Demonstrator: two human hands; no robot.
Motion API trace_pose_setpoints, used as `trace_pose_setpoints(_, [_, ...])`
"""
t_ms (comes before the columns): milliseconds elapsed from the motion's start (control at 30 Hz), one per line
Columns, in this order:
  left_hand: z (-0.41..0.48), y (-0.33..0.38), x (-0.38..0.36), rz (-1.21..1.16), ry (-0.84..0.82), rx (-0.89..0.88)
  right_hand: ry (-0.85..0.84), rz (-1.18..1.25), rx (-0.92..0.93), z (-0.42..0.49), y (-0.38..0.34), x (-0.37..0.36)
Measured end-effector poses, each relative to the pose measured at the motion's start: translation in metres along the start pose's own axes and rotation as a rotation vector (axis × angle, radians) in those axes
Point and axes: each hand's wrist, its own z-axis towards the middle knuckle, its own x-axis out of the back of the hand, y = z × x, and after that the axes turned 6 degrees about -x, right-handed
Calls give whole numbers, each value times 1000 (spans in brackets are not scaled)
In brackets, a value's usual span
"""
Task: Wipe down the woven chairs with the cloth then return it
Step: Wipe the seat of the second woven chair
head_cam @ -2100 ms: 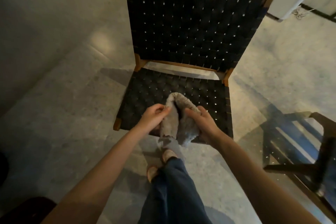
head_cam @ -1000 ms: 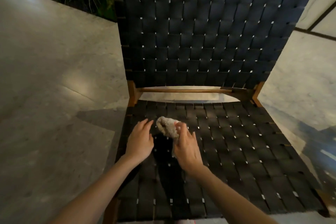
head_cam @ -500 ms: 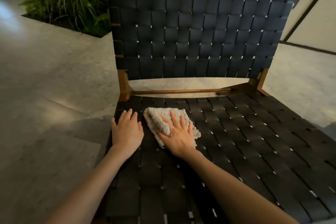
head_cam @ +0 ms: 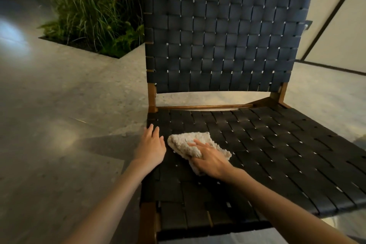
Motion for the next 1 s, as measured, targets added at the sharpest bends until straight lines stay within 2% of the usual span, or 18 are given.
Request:
trace_pose_setpoints(133, [-21,-6,3,-102,66,21,-76,-27,-63,-11,-20,-15])
trace_pose_setpoints(300, [-27,-4,5,-134,112,74,83,-39,-115,18,-32,-34])
trace_pose_setpoints(400, [-24,-4,4,-142,154,91,103,-37,-112,53,-35,-32])
trace_pose_setpoints(767, [-14,-15,-8,-174,290,54,171,11,47,191,-75,-23])
trace_pose_setpoints(1000, [-12,-17,-7,-227,289,30,218,7,43,199,-82,-18])
